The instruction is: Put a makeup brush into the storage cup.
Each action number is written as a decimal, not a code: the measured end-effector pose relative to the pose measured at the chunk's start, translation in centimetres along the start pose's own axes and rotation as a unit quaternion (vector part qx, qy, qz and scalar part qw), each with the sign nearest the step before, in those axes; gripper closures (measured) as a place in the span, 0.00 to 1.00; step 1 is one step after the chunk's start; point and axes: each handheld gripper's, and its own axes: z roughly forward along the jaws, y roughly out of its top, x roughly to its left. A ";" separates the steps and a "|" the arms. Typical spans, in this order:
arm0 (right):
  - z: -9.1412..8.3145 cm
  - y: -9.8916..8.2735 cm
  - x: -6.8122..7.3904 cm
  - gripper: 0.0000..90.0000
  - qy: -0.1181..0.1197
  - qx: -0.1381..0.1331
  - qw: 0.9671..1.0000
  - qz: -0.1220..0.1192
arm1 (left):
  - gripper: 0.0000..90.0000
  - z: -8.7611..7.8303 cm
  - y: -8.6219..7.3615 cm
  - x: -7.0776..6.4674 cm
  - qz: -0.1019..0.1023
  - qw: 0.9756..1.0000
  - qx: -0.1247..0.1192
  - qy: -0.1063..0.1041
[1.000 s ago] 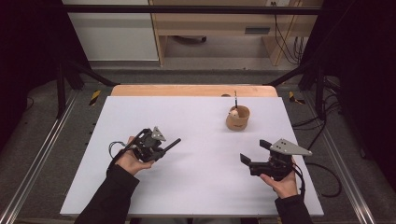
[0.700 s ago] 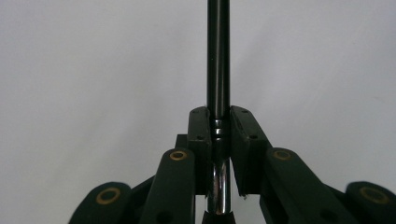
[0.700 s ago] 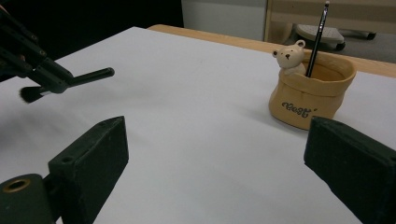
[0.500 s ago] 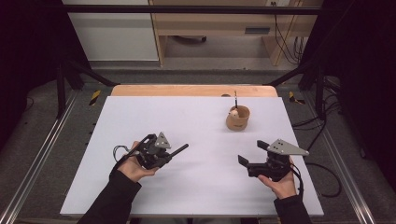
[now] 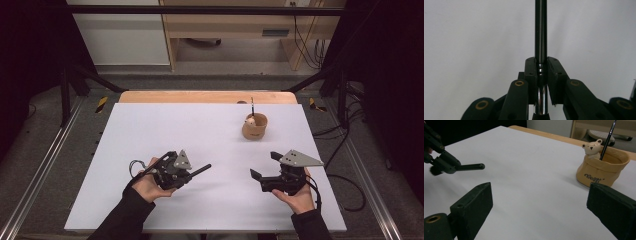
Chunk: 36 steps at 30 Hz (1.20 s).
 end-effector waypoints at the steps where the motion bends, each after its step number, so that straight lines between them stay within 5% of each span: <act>1: 0.0 0.1 0.1 0.08 -0.001 0.003 1.000 -0.002 | 0.87 0.0 0.1 -0.2 0.000 1.000 -0.003 -0.001; 14: 0.9 1.5 2.6 0.09 0.023 0.049 0.996 -0.072 | 0.87 -0.2 0.5 -0.7 0.010 1.000 -0.002 -0.027; 25: 2.1 3.1 4.7 0.11 0.055 0.102 0.984 -0.134 | 0.87 -0.5 1.0 -1.2 0.017 0.999 -0.006 -0.038; 36: 2.8 3.9 6.4 0.12 0.085 0.117 0.973 -0.179 | 0.87 -0.5 1.2 -1.3 0.020 0.998 -0.015 -0.064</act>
